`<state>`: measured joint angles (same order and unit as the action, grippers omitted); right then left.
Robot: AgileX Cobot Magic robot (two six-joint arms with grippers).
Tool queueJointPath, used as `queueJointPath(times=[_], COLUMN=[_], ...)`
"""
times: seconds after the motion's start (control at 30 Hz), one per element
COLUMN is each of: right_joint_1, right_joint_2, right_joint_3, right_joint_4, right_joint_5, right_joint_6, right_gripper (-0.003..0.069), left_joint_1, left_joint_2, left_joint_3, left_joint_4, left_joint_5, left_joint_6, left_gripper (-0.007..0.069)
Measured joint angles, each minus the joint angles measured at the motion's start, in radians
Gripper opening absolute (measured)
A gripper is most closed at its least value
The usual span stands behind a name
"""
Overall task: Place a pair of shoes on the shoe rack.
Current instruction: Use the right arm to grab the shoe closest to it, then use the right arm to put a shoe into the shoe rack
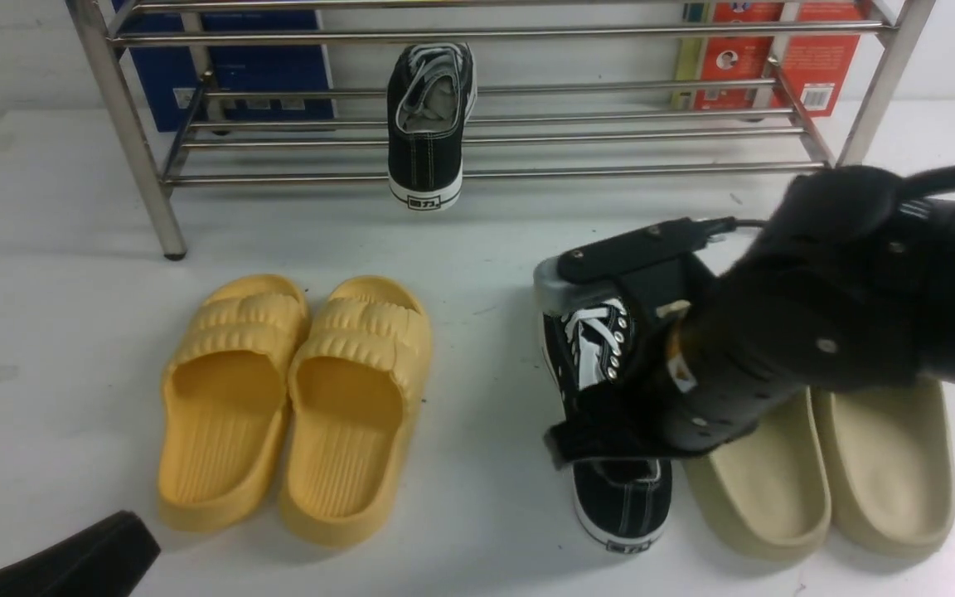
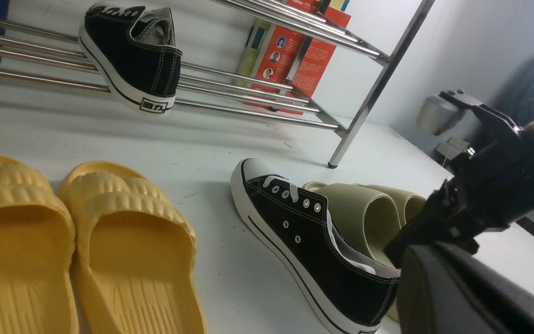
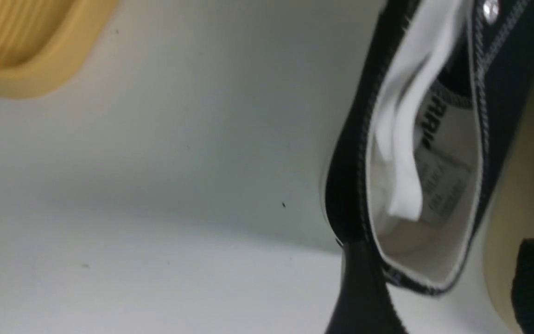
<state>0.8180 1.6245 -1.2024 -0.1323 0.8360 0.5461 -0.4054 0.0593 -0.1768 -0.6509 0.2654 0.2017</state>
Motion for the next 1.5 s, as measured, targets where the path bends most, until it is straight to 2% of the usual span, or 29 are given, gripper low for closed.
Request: queueJointPath(times=[0.37,0.53,0.57,0.6,0.63,0.67,0.73,0.97,1.13,1.3,1.5], right_joint_1=[-0.003,-0.009,-0.009,-0.009,-0.009,-0.009,-0.01,-0.009,-0.022,-0.093,-0.192], right_joint_2=[0.181,0.218,0.219,0.219,0.219,0.219,0.219,0.117,0.074,0.101,0.206], right_joint_3=[-0.052,-0.055,-0.057,-0.057,-0.058,-0.058,-0.058,-0.101,-0.204,-0.307,-0.431], right_joint_4=[0.002,0.003,0.003,0.003,0.016,0.018,0.044,0.148,0.168,0.171,0.238], right_joint_5=[-0.062,-0.062,-0.058,-0.058,-0.057,-0.056,-0.052,0.077,0.132,0.132,0.133], right_joint_6=[-0.005,-0.007,-0.009,-0.009,-0.024,-0.025,-0.042,-0.056,-0.06,-0.11,-0.249], right_gripper=[0.0401,0.0327,0.0271,0.0271,0.0195,0.0185,0.0053,0.0036,0.0036,0.0036,0.0036], left_joint_1=[0.0,0.0,0.0,0.0,0.0,0.0,0.0,0.0,0.0,0.0,0.0], left_joint_2=[0.0,0.0,0.0,0.0,0.0,0.0,0.0,0.0,0.0,0.0,0.0], left_joint_3=[0.0,0.0,0.0,0.0,0.0,0.0,0.0,0.0,0.0,0.0,0.0], left_joint_4=[0.0,0.0,0.0,0.0,0.0,0.0,0.0,0.0,0.0,0.0,0.0], left_joint_5=[0.001,0.001,0.001,0.001,0.002,0.002,0.002,0.002,0.002,0.002,0.002], left_joint_6=[0.0,0.0,0.0,0.0,0.0,0.0,0.0,0.0,0.0,0.0,0.0], left_gripper=[0.0011,0.0018,0.0018,0.0018,0.0018,0.0018,0.0021,0.0026,0.0025,0.0025,0.0025])
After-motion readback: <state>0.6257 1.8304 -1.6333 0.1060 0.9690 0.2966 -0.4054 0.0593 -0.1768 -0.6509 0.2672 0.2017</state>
